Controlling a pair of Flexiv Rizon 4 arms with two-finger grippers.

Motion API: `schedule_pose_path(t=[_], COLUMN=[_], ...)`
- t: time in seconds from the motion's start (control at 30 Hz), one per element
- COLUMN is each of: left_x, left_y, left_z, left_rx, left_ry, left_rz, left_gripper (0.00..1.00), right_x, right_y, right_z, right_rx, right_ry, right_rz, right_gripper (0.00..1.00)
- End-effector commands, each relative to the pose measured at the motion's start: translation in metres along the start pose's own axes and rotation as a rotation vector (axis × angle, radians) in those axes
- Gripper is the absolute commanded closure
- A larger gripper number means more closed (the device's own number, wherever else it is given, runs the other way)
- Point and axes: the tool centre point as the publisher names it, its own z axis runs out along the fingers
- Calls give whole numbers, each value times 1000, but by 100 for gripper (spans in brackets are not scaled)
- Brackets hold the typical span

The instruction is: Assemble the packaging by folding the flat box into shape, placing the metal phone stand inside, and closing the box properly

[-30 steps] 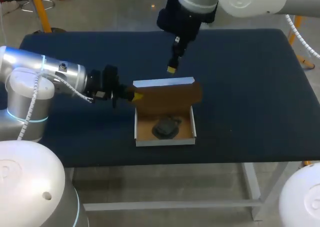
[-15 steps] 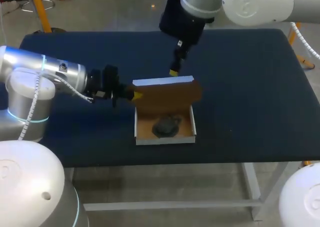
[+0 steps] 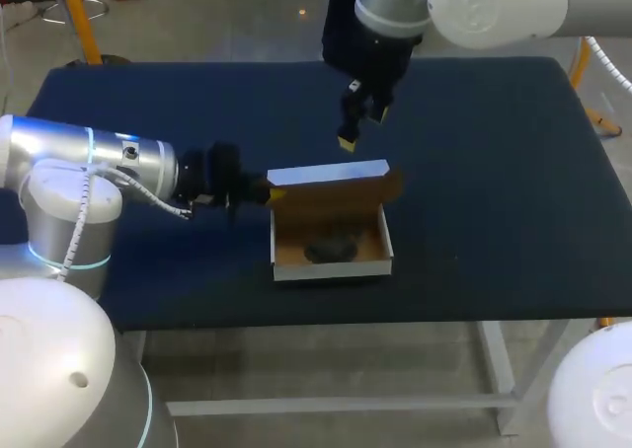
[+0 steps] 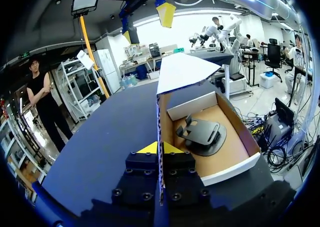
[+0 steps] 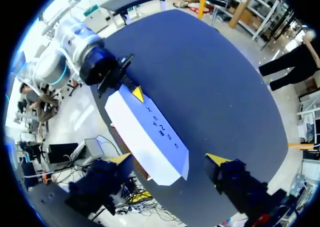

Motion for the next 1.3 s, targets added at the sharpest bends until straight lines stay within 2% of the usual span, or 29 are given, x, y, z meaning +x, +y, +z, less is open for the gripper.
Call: schedule_pose_path(t=[0.03, 0.43, 0.87, 1.07, 1.13, 1.3], left_x=[5, 9, 6, 8, 9, 10], left_y=[-1, -6, 2, 6, 7, 10], left_z=[-4, -9, -1, 1, 1, 1], left_rx=[7, 17, 15, 26, 29, 40], left_ry=[-24, -40, -39, -41, -39, -42], left_rz=[15, 111, 211, 258, 269, 285], left_gripper=[100, 100, 100, 100, 100, 100], right_x=[0, -3, -6, -3, 0, 2], right_y=[-3, -3, -11, -20, -23, -25], right_z=[-3, -5, 4, 7, 8, 10], right_rx=[-5, -3, 27, 29, 17, 10], right_ry=[6, 57, 125, 206, 242, 251], right_rz=[13, 144, 288, 387, 397, 411], right_gripper=[0, 0, 0, 0, 0, 0])
